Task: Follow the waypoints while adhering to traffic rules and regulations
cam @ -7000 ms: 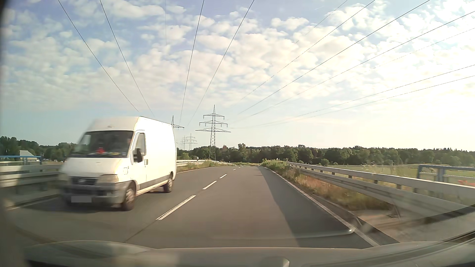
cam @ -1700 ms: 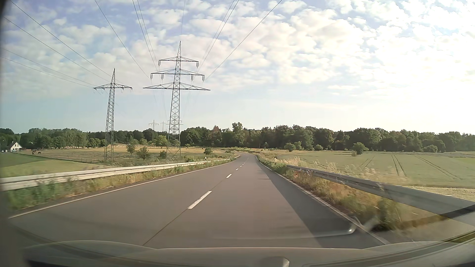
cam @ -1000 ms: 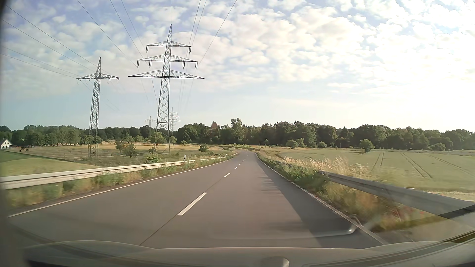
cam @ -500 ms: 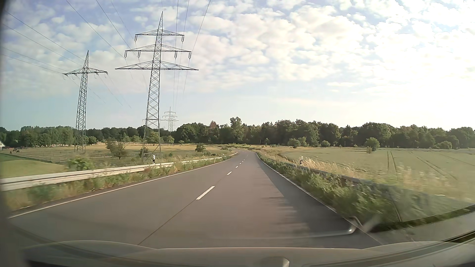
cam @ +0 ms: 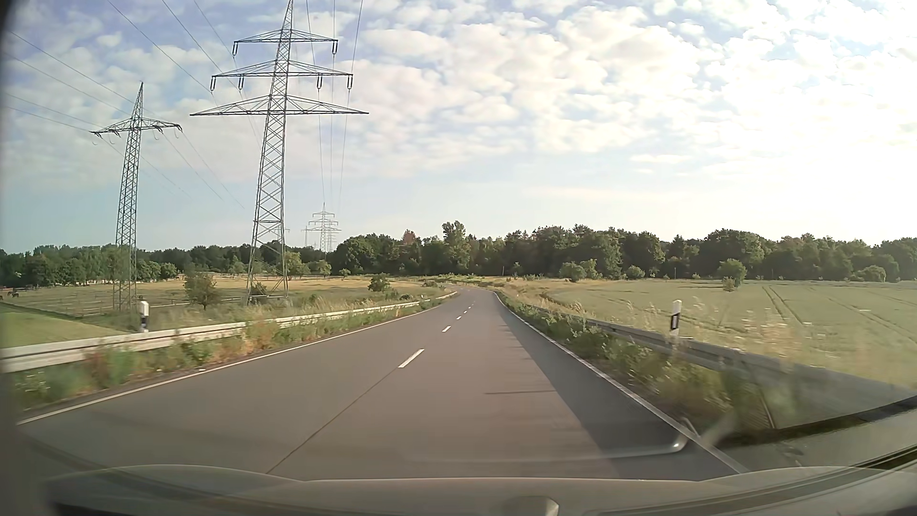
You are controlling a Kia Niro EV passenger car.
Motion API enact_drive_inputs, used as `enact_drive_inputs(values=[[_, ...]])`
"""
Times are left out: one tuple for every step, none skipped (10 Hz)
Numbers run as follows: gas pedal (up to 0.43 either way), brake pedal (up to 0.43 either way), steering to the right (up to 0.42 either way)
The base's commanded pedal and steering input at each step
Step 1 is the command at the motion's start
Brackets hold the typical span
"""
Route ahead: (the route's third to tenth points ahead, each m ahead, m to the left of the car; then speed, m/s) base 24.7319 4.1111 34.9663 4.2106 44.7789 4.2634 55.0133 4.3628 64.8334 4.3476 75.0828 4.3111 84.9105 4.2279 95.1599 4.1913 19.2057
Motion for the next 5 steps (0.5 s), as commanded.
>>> enact_drive_inputs(values=[[0.209,0.030,0.001],[0.209,0.030,0.001],[0.209,0.030,0.001],[0.209,0.030,0.001],[0.209,0.030,0.001]])
